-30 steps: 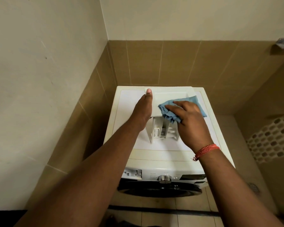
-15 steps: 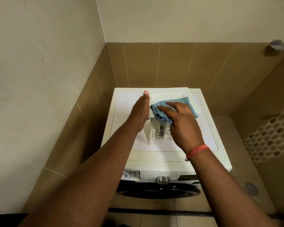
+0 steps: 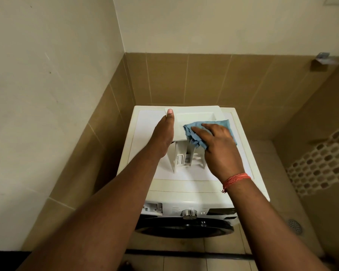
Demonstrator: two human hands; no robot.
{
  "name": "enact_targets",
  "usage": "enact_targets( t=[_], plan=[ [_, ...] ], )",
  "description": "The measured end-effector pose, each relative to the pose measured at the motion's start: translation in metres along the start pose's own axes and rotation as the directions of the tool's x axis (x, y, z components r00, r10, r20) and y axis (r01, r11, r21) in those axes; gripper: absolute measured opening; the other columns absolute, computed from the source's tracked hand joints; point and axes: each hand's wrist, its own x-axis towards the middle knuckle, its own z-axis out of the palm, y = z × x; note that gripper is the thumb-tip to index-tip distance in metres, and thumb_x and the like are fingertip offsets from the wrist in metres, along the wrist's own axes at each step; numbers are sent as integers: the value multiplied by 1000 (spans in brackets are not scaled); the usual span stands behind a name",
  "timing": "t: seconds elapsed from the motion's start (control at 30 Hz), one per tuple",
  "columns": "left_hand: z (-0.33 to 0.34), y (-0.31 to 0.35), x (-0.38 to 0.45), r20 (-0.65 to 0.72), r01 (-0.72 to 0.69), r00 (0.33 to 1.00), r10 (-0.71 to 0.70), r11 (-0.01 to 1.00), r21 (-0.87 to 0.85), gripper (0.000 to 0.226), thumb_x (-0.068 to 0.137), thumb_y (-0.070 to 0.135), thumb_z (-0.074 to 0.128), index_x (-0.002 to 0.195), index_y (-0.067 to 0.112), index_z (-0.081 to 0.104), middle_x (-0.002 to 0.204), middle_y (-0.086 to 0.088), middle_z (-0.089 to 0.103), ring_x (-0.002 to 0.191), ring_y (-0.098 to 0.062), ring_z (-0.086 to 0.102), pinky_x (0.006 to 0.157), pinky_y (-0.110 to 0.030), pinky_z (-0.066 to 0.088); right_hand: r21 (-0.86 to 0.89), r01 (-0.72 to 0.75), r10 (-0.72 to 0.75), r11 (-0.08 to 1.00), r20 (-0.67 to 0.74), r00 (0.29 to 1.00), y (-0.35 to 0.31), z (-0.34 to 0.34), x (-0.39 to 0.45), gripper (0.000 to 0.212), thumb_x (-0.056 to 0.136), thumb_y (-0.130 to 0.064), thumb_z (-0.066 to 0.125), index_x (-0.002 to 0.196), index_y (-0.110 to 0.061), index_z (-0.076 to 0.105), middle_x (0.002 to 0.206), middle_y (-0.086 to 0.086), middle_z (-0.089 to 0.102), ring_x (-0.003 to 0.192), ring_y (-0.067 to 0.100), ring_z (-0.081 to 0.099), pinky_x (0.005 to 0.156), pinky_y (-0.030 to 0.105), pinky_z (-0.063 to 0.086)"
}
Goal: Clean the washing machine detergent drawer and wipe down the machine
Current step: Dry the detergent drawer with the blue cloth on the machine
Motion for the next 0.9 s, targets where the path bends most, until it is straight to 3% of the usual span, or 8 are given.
enact_targets(
  t=[0.2,0.3,0.37,0.43,0.5,0.6,0.7,0.9],
  plan=[
    [1,-1,-4,7,-17,1000,18,998,-57,81,79,79,21,129,26,55,122,-1,64,110,-22,62,100,-47,50,16,-209,209,978,-113,971,31,-9,2,52,79,6,50,124,-16,65,123,9,62,112,35,51,98,40,43],
    [2,-1,-2,8,-32,999,32,998,-49,72,89,74,19,128,25,54,121,-1,65,106,-19,64,95,-44,54,65,-142,148,988,-105,983,3,1,0,50,80,2,50,125,-14,64,124,12,61,117,35,48,101,45,41],
    [1,0,0,-11,-8,1000,8,999,-43,66,95,70,18,133,25,50,119,4,64,101,-13,62,82,-31,56,86,-59,65,995,-68,996,-17,8,-1,47,83,-2,56,126,-18,62,126,9,59,121,32,47,104,45,40],
    [1,0,2,-13,29,999,-30,997,-66,68,96,67,19,135,21,48,119,1,63,101,-16,63,76,-29,57,69,-5,7,998,-30,1000,-24,11,0,47,85,-6,64,128,-24,60,129,4,57,123,28,46,104,42,41],
    [1,0,2,0,19,1000,-19,998,-53,69,95,69,19,137,24,49,122,1,61,104,-18,62,86,-36,56,70,-23,25,997,-23,999,-15,7,3,48,84,-6,63,129,-26,60,132,3,56,125,27,45,105,41,41],
    [0,-1,0,11,-13,1000,14,997,-77,69,88,75,23,122,26,58,117,-2,67,106,-22,65,97,-47,53,83,-155,161,984,-76,984,11,0,4,52,81,2,54,127,-20,63,132,6,57,125,29,45,105,41,41],
    [0,-1,-1,13,-9,1000,10,997,-82,81,80,78,25,133,25,54,129,-3,63,117,-24,60,104,-48,47,93,-256,267,962,-124,956,14,0,6,50,79,4,51,124,-14,65,129,10,58,124,31,46,105,42,40],
    [1,-2,5,10,11,1000,-10,998,-59,71,96,68,18,144,22,44,143,-3,52,125,-25,54,105,-37,44,121,-15,20,992,-43,999,-30,13,9,43,85,-10,51,125,-20,64,128,8,59,123,29,47,105,39,40]
  ],
)
